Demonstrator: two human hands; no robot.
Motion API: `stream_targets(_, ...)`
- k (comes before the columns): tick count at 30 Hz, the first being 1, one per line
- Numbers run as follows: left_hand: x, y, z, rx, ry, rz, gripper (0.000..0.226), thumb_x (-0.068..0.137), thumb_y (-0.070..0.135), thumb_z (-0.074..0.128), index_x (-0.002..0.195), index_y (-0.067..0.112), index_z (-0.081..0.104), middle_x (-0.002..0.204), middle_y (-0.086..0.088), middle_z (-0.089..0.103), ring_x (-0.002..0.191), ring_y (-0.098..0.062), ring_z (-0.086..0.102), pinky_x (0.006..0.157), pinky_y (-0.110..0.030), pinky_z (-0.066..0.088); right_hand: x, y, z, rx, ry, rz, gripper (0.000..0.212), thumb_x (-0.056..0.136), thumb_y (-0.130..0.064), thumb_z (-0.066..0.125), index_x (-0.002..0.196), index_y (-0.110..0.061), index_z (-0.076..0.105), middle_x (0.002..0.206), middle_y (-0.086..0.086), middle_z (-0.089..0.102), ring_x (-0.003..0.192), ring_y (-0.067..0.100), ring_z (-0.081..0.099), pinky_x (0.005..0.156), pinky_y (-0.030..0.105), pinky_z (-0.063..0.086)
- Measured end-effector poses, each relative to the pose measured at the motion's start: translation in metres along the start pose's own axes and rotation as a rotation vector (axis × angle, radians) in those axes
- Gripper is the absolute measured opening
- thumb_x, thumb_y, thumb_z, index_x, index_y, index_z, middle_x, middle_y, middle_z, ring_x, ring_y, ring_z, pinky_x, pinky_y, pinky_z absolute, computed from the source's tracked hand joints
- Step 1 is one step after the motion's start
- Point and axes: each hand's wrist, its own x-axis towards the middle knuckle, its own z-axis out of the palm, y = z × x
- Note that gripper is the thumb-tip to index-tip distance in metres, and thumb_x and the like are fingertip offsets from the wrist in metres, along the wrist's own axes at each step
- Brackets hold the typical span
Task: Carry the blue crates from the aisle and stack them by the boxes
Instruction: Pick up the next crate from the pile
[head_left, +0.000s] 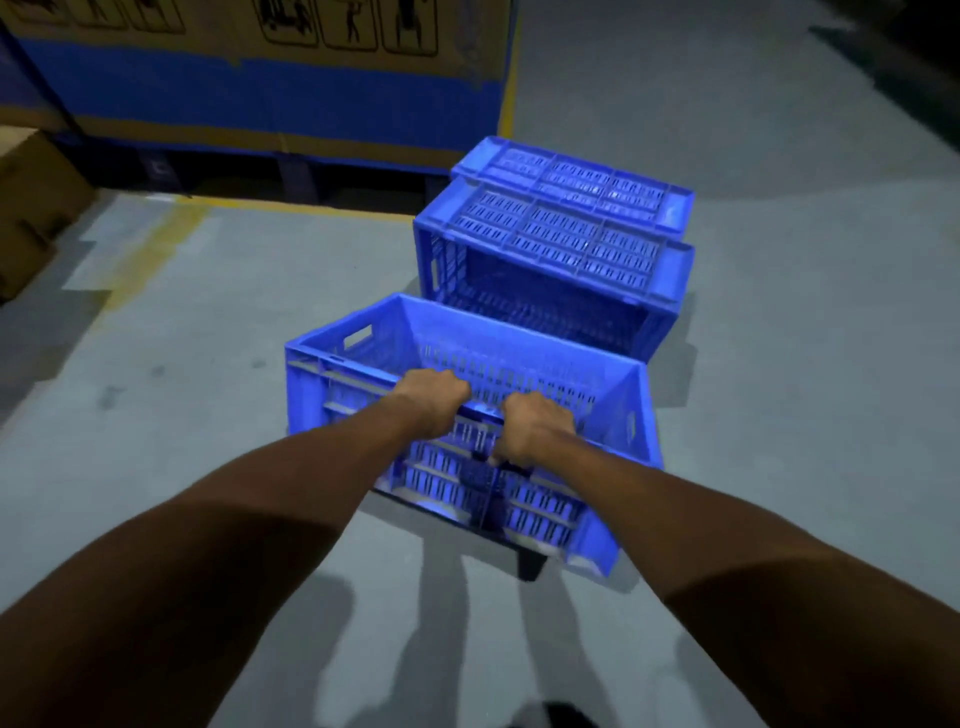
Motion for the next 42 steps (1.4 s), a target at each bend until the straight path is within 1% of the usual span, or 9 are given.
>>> stream_targets(3, -0.041, 0.001, -0.068, -0.045, -0.053, 0.035, 0.03, 0.09, 0.015, 0.057, 0.12, 0.021, 0.059, 0.123, -0.01, 0.06, 0.114, -0.033, 0.058, 0.087, -0.041, 0.048, -0.046, -0.003, -0.061, -0.007, -0.017, 0.024, 0.034, 0.074, -0.04, 0.081, 0.091, -0.018, 0.06, 0.087, 0.004, 0.062, 0.08, 0.026, 0.06, 0.066, 0.034, 0.047)
stream_targets(13, -0.178, -0.023, -0.373, -0.146, -0.108, 0.144, 0.041, 0.083, 0.01, 0.071, 0.12, 0.013, 0.055, 0.121, -0.013, 0.055, 0.105, -0.033, 0.058, 0.074, -0.041, 0.048, -0.224, -0.019, -0.354, 0.081, -0.033, 0.063, 0.056, 0.079, -0.057, 0.074, 0.113, -0.015, 0.06, 0.114, 0.008, 0.063, 0.102, 0.03, 0.06, 0.073, 0.037, 0.048)
stream_targets(17, -0.244, -0.036, -0.487, -0.186, -0.093, 0.187, 0.056, 0.068, 0.012, 0.086, 0.117, 0.011, 0.059, 0.122, -0.014, 0.058, 0.109, -0.034, 0.059, 0.086, -0.045, 0.052, -0.303, -0.033, -0.46, 0.131, -0.006, 0.069, 0.045, 0.07, -0.06, 0.077, 0.083, -0.022, 0.056, 0.108, 0.009, 0.066, 0.098, 0.03, 0.061, 0.073, 0.035, 0.047)
stream_targets(20, -0.29, -0.04, -0.56, -0.196, -0.056, 0.235, 0.07, 0.059, 0.014, 0.091, 0.121, 0.008, 0.06, 0.121, -0.014, 0.062, 0.107, -0.031, 0.061, 0.088, -0.041, 0.053, -0.355, -0.042, -0.526, 0.17, 0.037, 0.057, 0.054, 0.065, -0.059, 0.081, 0.098, -0.018, 0.067, 0.102, 0.007, 0.068, 0.093, 0.027, 0.062, 0.075, 0.033, 0.048)
stream_targets(22, -0.308, -0.04, -0.596, -0.178, -0.03, 0.27, 0.063, 0.056, 0.015, 0.092, 0.112, 0.007, 0.064, 0.107, -0.012, 0.068, 0.095, -0.029, 0.065, 0.081, -0.039, 0.055, -0.382, -0.042, -0.56, 0.225, 0.039, 0.06, 0.046, 0.067, -0.05, 0.085, 0.095, -0.017, 0.069, 0.084, 0.003, 0.067, 0.079, 0.022, 0.063, 0.063, 0.026, 0.046)
stream_targets(25, -0.32, -0.034, -0.637, -0.184, -0.025, 0.293, 0.057, 0.058, 0.014, 0.092, 0.107, 0.006, 0.064, 0.093, -0.01, 0.072, 0.08, -0.025, 0.069, 0.069, -0.035, 0.056, -0.408, -0.036, -0.592, 0.305, 0.046, 0.069, 0.03, 0.069, -0.039, 0.087, 0.081, -0.019, 0.068, 0.065, 0.002, 0.069, 0.057, 0.013, 0.065, 0.045, 0.016, 0.041)
stream_targets(30, -0.328, -0.006, -0.679, -0.103, -0.004, 0.357, 0.046, 0.056, 0.013, 0.092, 0.095, 0.01, 0.068, 0.075, -0.005, 0.071, 0.074, -0.024, 0.07, 0.072, -0.037, 0.058, -0.434, -0.011, -0.609, 0.317, 0.146, 0.112, 0.031, 0.067, -0.044, 0.086, 0.079, -0.02, 0.071, 0.076, 0.005, 0.069, 0.071, 0.021, 0.062, 0.064, 0.026, 0.044)
stream_targets(33, -0.326, 0.02, -0.695, -0.07, 0.03, 0.413, 0.047, 0.06, 0.013, 0.09, 0.101, 0.009, 0.068, 0.09, -0.01, 0.072, 0.083, -0.027, 0.069, 0.071, -0.035, 0.053, -0.447, 0.016, -0.612, 0.391, 0.184, 0.141, 0.033, 0.066, -0.047, 0.086, 0.071, -0.018, 0.069, 0.069, 0.003, 0.072, 0.063, 0.016, 0.066, 0.06, 0.023, 0.047)
stream_targets(42, -0.302, 0.121, -0.762, 0.045, 0.022, 0.545, 0.036, 0.064, 0.003, 0.085, 0.095, 0.004, 0.065, 0.078, -0.013, 0.07, 0.065, -0.023, 0.063, 0.059, -0.03, 0.05, -0.508, 0.129, -0.635, 0.628, 0.122, 0.116, 0.031, 0.067, -0.033, 0.09, 0.084, -0.014, 0.072, 0.075, 0.003, 0.075, 0.064, 0.018, 0.068, 0.064, 0.029, 0.056)
